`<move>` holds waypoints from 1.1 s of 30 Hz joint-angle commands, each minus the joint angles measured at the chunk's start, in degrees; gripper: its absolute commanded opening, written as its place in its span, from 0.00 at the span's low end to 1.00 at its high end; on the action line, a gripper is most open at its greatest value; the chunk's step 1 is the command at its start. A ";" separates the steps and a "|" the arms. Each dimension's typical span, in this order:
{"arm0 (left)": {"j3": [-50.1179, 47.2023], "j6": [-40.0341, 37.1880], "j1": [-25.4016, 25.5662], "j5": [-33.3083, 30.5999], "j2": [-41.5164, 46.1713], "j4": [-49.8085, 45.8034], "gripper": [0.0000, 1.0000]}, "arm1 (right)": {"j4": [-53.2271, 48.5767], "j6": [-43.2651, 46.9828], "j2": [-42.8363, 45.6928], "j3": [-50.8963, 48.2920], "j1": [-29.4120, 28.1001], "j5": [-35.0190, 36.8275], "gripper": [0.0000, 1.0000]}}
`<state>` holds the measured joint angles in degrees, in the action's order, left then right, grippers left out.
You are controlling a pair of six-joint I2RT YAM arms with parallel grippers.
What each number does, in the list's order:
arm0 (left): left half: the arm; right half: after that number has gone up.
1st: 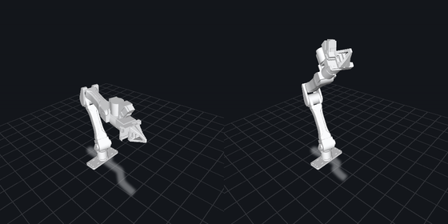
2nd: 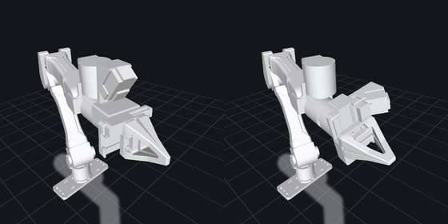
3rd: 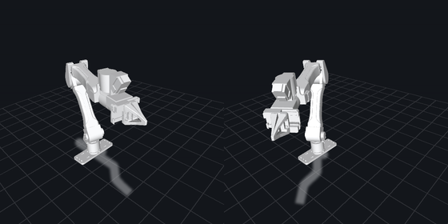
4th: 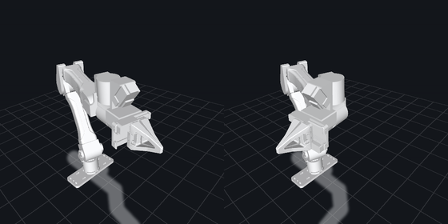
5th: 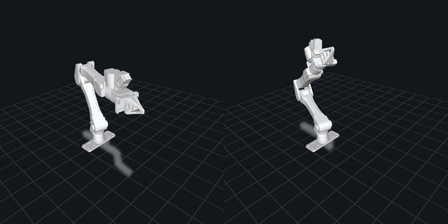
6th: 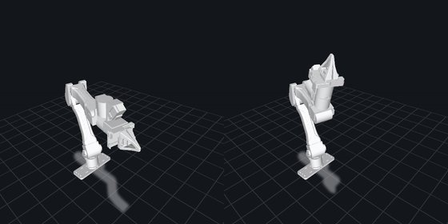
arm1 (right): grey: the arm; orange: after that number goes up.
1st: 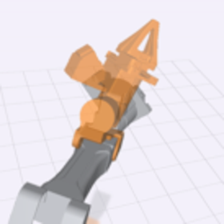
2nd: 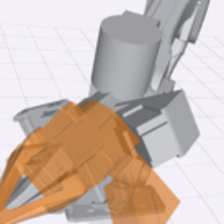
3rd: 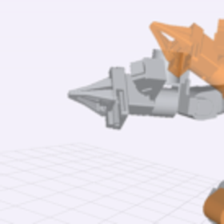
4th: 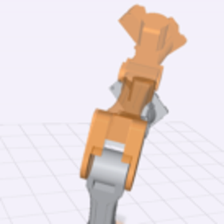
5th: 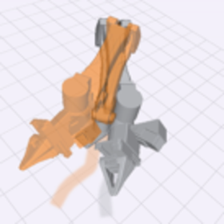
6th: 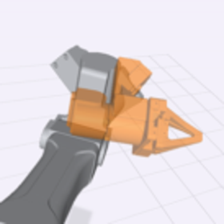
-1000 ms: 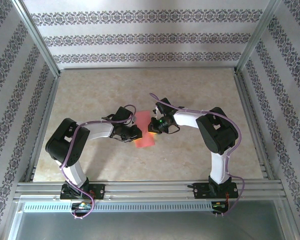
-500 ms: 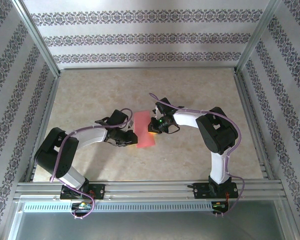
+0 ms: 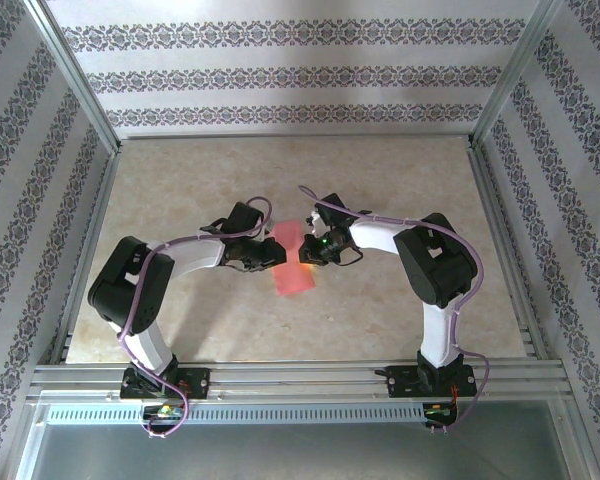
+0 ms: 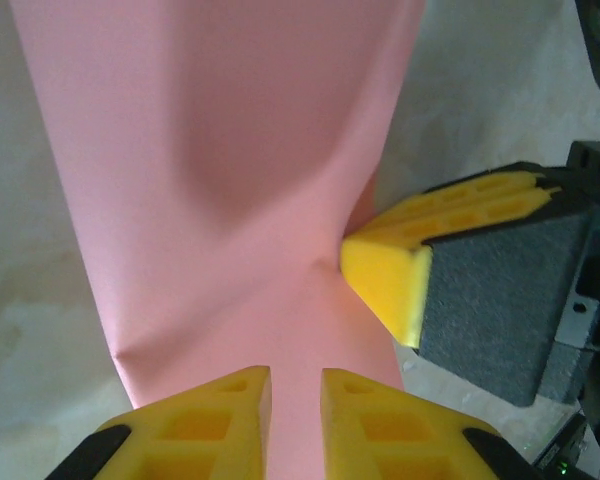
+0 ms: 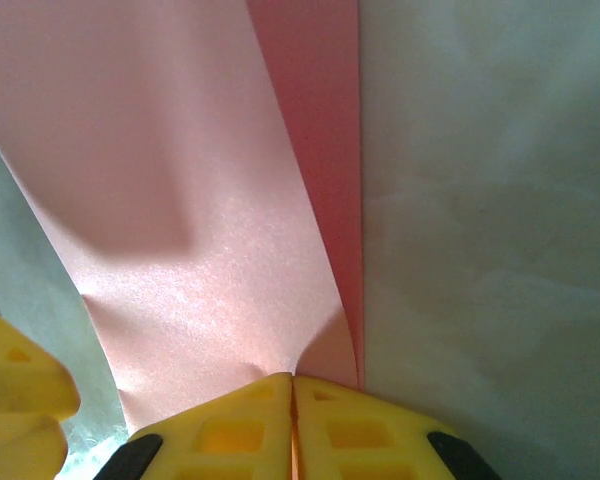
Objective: Fold a paper plane with a square sheet of paper (pick it up from the middle)
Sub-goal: First fold the square sheet of paper in half at the center of the table.
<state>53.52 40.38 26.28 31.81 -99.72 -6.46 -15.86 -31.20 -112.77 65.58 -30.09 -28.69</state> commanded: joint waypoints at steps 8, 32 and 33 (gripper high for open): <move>6.23 -0.04 -2.02 2.74 -6.21 3.84 0.21 | -10.05 1.41 -6.13 -2.21 1.65 9.53 0.12; 1.97 -2.31 -8.12 5.83 -10.54 6.57 0.21 | -10.15 1.18 -6.32 -2.61 1.63 9.83 0.12; 2.11 -2.50 -8.08 5.76 -10.60 6.35 0.21 | -10.11 1.18 -6.24 -2.57 1.63 9.76 0.12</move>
<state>56.25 40.01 19.00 38.59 -108.92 0.56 -16.97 -31.07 -113.47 66.39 -29.47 -29.69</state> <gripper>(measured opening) 0.207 0.117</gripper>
